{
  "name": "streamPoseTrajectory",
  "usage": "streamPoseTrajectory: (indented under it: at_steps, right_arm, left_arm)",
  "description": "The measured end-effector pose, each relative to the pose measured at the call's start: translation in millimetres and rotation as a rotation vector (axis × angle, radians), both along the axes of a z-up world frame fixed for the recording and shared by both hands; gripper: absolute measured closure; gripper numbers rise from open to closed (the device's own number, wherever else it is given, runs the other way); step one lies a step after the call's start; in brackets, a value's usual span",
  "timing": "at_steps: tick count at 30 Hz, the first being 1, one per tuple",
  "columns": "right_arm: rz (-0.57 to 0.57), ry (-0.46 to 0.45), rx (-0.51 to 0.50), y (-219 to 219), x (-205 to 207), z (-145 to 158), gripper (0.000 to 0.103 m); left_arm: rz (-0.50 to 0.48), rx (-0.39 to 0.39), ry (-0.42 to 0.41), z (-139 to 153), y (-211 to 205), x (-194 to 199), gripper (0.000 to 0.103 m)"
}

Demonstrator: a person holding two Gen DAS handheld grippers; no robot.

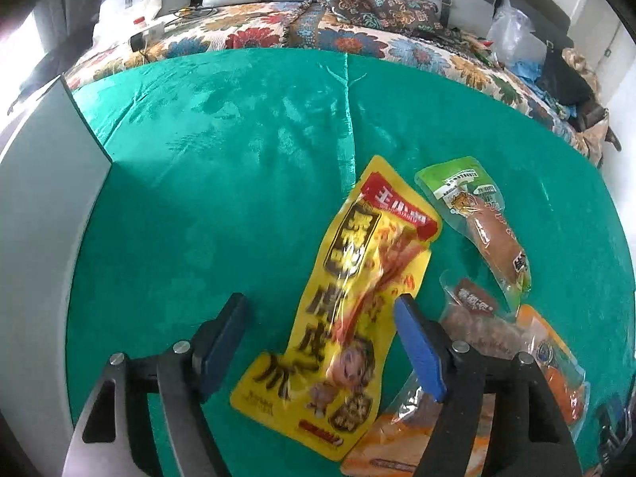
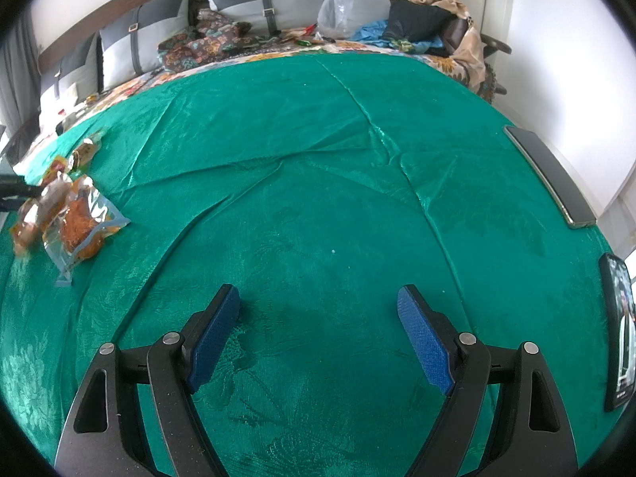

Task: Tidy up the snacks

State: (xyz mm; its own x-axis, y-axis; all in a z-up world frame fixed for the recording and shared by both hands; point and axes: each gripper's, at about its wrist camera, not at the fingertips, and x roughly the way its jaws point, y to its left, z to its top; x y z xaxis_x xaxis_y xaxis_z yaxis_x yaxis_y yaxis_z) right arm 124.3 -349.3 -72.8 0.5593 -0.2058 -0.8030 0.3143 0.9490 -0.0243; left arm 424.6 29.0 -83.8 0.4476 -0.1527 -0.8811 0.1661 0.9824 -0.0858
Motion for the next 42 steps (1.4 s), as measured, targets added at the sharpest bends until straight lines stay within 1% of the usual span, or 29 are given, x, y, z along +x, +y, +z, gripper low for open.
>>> streamPoseTrajectory:
  at_steps: [1,2,4,7,8,10,11,12,13,14,15,16,17,18,19,20,21,22,23,24,25,26,28,42]
  right_arm:
    - [0.000,0.000,0.000,0.0,0.0,-0.1,0.018]
    - [0.000,0.000,0.000,0.1,0.1,0.0,0.018]
    - [0.000,0.000,0.000,-0.1,0.5,0.0,0.018]
    - [0.000,0.000,0.000,0.0,0.7,-0.2,0.018]
    - [0.000,0.000,0.000,0.1,0.6,-0.1,0.018]
    - [0.000,0.000,0.000,0.1,0.7,-0.3,0.018]
    - [0.000,0.000,0.000,0.3,0.5,-0.2,0.018]
    - [0.000,0.000,0.000,0.1,0.8,-0.3,0.018]
    - [0.000,0.000,0.000,0.3,0.7,-0.3,0.018]
    - [0.000,0.001,0.000,0.2,0.9,-0.4,0.018]
    - [0.001,0.001,0.000,0.5,0.6,-0.3,0.018]
    - [0.001,0.001,0.000,0.4,0.8,-0.4,0.018]
    - [0.001,0.000,0.000,0.5,0.7,-0.4,0.018]
    - [0.001,0.001,0.000,0.6,0.7,-0.4,0.018]
    - [0.001,0.001,0.000,0.3,1.1,-0.5,0.018]
    - [0.001,0.000,0.000,0.6,0.8,-0.4,0.018]
    - [0.001,0.001,0.000,0.7,0.8,-0.4,0.018]
    - [0.001,0.001,0.000,0.7,0.8,-0.5,0.018]
    - [0.001,0.001,0.000,0.7,0.9,-0.4,0.018]
    - [0.001,0.001,0.000,0.3,1.3,-0.5,0.018]
    - [0.001,0.001,0.000,0.6,1.1,-0.5,0.018]
    - [0.001,0.001,0.000,0.5,1.3,-0.5,0.018]
    - [0.001,0.001,0.000,0.6,1.5,-0.5,0.018]
    - [0.002,0.001,0.000,1.4,1.4,-0.7,0.018]
  left_arm:
    - [-0.033,0.035,-0.015,0.4,-1.5,-4.7,0.056]
    - [-0.076,0.023,-0.024,1.8,-0.6,-10.6,0.066]
    - [-0.067,0.028,-0.013,4.5,10.0,-21.3,0.071]
    - [0.000,-0.016,0.008,3.8,42.6,-56.8,0.073]
    - [0.016,-0.032,0.018,2.7,53.2,-71.6,0.074]
    - [0.032,-0.069,0.045,1.2,72.1,-117.1,0.076]
    - [0.032,-0.076,0.057,0.9,73.1,-136.9,0.075]
    - [0.027,-0.085,0.065,-0.2,74.5,-157.8,0.074]
    - [0.023,-0.088,0.062,-1.7,75.6,-175.9,0.064]
    - [0.019,-0.083,0.058,-3.1,74.6,-186.2,0.042]
    - [0.018,-0.078,0.044,-4.3,74.6,-194.2,0.029]
    - [0.020,-0.071,0.021,-5.4,74.5,-199.8,0.014]
    - [0.031,-0.061,-0.019,-5.9,73.8,-203.7,0.013]
    - [0.032,-0.058,-0.041,-7.2,72.3,-204.9,0.013]
    - [0.028,-0.054,-0.047,-9.3,69.5,-204.8,0.013]
    - [0.022,-0.043,-0.047,-12.9,66.6,-203.0,0.009]
    - [0.008,-0.004,-0.080,-14.2,60.7,-200.4,0.009]
    - [-0.006,0.043,-0.094,-17.0,54.7,-199.1,0.007]
    - [-0.024,0.086,-0.113,-18.1,49.2,-197.4,0.003]
    - [-0.032,0.090,-0.140,-18.1,48.9,-198.6,0.001]
    - [-0.028,0.082,-0.150,-18.8,50.5,-199.0,0.000]
    - [-0.007,0.057,-0.168,-19.7,58.0,-200.6,0.000]
    - [-0.004,0.057,-0.195,-20.7,59.9,-203.6,0.000]
    - [-0.001,0.058,-0.199,-24.2,57.9,-201.8,0.000]
